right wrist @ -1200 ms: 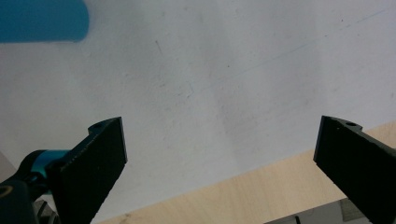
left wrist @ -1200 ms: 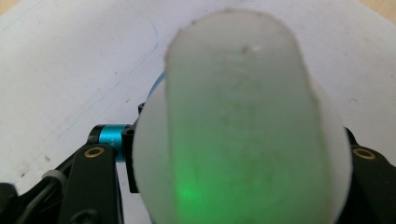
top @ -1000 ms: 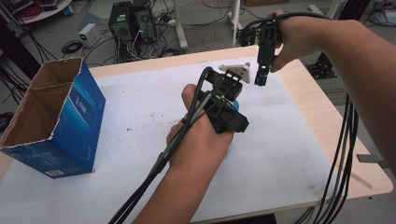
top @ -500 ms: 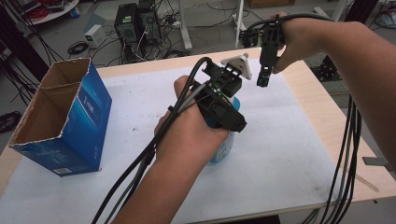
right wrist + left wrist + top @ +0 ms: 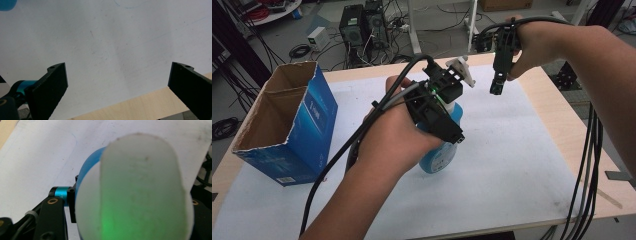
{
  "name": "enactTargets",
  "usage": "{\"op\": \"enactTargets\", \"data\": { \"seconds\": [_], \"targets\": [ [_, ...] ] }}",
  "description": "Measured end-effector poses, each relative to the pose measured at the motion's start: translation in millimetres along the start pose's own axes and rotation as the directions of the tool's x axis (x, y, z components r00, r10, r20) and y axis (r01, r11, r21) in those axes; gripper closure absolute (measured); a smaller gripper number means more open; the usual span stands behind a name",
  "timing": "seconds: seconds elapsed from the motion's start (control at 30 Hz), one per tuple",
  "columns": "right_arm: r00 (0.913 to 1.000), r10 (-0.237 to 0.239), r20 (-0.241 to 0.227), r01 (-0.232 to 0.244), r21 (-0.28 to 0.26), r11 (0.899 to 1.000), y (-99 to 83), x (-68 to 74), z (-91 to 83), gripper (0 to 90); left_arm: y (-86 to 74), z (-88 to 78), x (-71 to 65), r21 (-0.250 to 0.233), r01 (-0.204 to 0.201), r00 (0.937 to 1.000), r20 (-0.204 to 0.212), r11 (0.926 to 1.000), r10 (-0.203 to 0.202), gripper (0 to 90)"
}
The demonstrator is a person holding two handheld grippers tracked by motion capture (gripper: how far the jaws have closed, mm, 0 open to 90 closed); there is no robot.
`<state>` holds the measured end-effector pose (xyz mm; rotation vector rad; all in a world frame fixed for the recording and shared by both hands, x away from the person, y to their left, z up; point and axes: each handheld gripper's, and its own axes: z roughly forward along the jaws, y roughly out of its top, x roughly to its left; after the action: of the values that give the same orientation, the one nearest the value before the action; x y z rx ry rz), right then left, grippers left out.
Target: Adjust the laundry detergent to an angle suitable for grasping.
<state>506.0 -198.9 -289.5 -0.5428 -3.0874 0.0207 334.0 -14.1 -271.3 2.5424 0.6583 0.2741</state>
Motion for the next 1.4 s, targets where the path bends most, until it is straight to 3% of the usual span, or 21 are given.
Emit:
{"op": "enactTargets", "data": {
  "seconds": [0.13, 0.33, 0.6, 0.73, 0.83, 0.97, 1.0, 1.1, 1.13, 1.17, 1.2, 1.23, 1.33, 1.37, 1.4],
  "targets": [
    [1.0, -0.005, 0.0, 0.005, 0.0, 1.0, 2.9, 1.5, -0.9, 1.5, -5.0, -9.1, 6.9, -0.01, -0.019, 0.9986, 0.049, 0.9998, 0.02, 39.8],
    [0.9999, -0.011, 0.005, 0.011, -0.001, 1.0, 9.9, 5.7, -4.4, 1.5, -13.6, -21.2, 16.2, -0.003, -0.065, 0.9951, 0.074, 0.9979, 0.065, 39.8],
    [0.9998, -0.018, 0.007, 0.018, -0.011, 1.0, 21.1, 10.7, -7.5, 1.5, -27.7, -35.3, 33.9, 0.023, -0.159, 0.9837, 0.089, 0.9871, 0.156, 39.7],
    [0.9995, -0.031, 0.005, 0.031, -0.015, 0.999, 26.9, 12.2, -7.9, 1.5, -35.2, -39.1, 40.6, 0.022, -0.167, 0.9784, 0.127, 0.9857, 0.163, 39.8],
    [0.9992, -0.039, 0.002, 0.039, -0.01, 0.999, 32.1, 15.0, -7.0, 1.5, -40.8, -42.5, 43.4, 0.003, -0.197, 0.9658, 0.173, 0.9804, 0.193, 39.7],
    [0.9977, -0.068, -0.006, 0.068, -0.01, 0.998, 39.8, 19.6, -6.4, 1.5, -47.7, -45.9, 43.8, -0.006, -0.251, 0.9419, 0.23, 0.968, 0.245, 39.7],
    [0.9972, -0.074, -0.007, 0.074, -0.008, 0.997, 41.6, 21.5, -6.5, 1.5, -49.4, -46.4, 43.4, -0.005, -0.274, 0.9329, 0.242, 0.9618, 0.267, 39.8],
    [0.996, -0.089, -0.012, 0.088, -0.011, 0.996, 46.7, 26.6, -5.9, 1.5, -53.3, -47.0, 41.6, 0.005, -0.315, 0.9158, 0.264, 0.9491, 0.302, 39.7],
    [0.996, -0.089, -0.012, 0.088, -0.011, 0.996, 46.7, 26.6, -5.9, 1.5, -53.3, -47.0, 41.6, 0.005, -0.315, 0.9158, 0.264, 0.9491, 0.302, 39.8],
    [0.9945, -0.104, -0.017, 0.104, -0.009, 0.995, 49.8, 30.1, -5.1, 1.5, -56.2, -46.8, 39.9, 0.012, -0.345, 0.9028, 0.278, 0.9386, 0.328, 39.7],
    [0.9931, -0.116, -0.015, 0.116, -0.01, 0.993, 51.2, 31.2, -4.6, 1.5, -56.2, -46.8, 39.9, 0.012, -0.345, 0.9028, 0.278, 0.9386, 0.328, 39.7],
    [0.9926, -0.12, -0.017, 0.12, -0.011, 0.993, 52.7, 33.4, -4.1, 1.5, -58.7, -46.6, 39.2, 0.013, -0.359, 0.8942, 0.291, 0.9331, 0.34, 39.7],
    [0.9924, -0.122, -0.018, 0.122, -0.007, 0.993, 54.3, 36.3, -3.9, 1.4, -61.7, -47.3, 39.4, 0.005, -0.365, 0.8887, 0.3, 0.9312, 0.346, 39.8],
    [0.99, -0.14, -0.016, 0.14, -0.007, 0.99, 56.4, 39.9, -3.1, 1.4, -66.3, -47.8, 40.2, -0.016, -0.365, 0.8797, 0.321, 0.9307, 0.351, 39.8],
    [0.9897, -0.143, -0.014, 0.143, -0.007, 0.99, 57.5, 41.8, -2.7, 1.4, -67.7, -47.7, 41.1, -0.025, -0.369, 0.8746, 0.329, 0.929, 0.356, 39.8]
  ]
}}
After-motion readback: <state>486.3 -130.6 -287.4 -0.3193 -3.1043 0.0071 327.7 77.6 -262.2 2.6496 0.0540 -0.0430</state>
